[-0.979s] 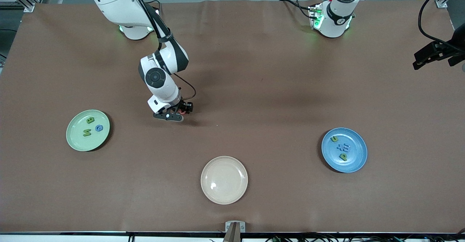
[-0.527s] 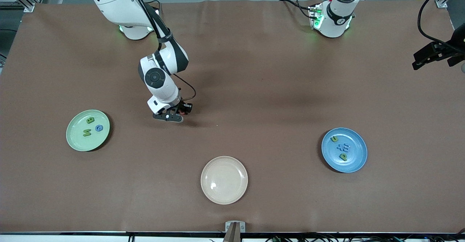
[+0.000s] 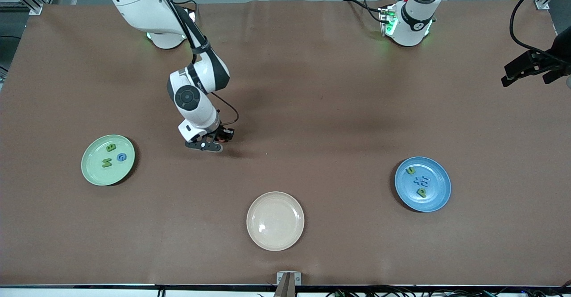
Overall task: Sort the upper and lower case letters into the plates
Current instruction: 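Grasp the pink Q with the right gripper, then carry the pink Q to the green plate and open the right gripper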
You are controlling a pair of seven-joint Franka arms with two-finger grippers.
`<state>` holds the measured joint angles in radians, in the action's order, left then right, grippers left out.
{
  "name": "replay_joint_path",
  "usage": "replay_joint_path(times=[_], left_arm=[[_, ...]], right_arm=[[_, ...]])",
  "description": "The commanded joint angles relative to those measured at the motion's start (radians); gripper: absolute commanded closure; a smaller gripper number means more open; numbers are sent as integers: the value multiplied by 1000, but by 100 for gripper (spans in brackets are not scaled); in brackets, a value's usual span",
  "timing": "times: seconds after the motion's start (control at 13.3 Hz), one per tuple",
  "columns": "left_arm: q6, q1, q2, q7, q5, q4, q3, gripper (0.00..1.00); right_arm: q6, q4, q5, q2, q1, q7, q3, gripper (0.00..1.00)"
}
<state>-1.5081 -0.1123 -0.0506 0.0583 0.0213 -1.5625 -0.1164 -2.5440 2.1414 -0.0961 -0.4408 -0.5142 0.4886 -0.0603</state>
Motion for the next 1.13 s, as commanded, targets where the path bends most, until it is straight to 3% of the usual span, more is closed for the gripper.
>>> replay_joint_path(times=[0.0,0.3,0.53,1.05], left_arm=[[-3,2,1,5,6,4,-32,0],[-9,-4,5,8,3,-2,-32,0],[-58,-6,17,8,2,1,-25,0],[-67,-13,35,3,-43,21,-23,0]], right_arm=[[154,18,9,147,167,-245,11,77],[183,15,9,172,452,-753,13,77],[127,14,9,156,609,-990,13,77],[24,21,9,30,703,-1124,13,76]])
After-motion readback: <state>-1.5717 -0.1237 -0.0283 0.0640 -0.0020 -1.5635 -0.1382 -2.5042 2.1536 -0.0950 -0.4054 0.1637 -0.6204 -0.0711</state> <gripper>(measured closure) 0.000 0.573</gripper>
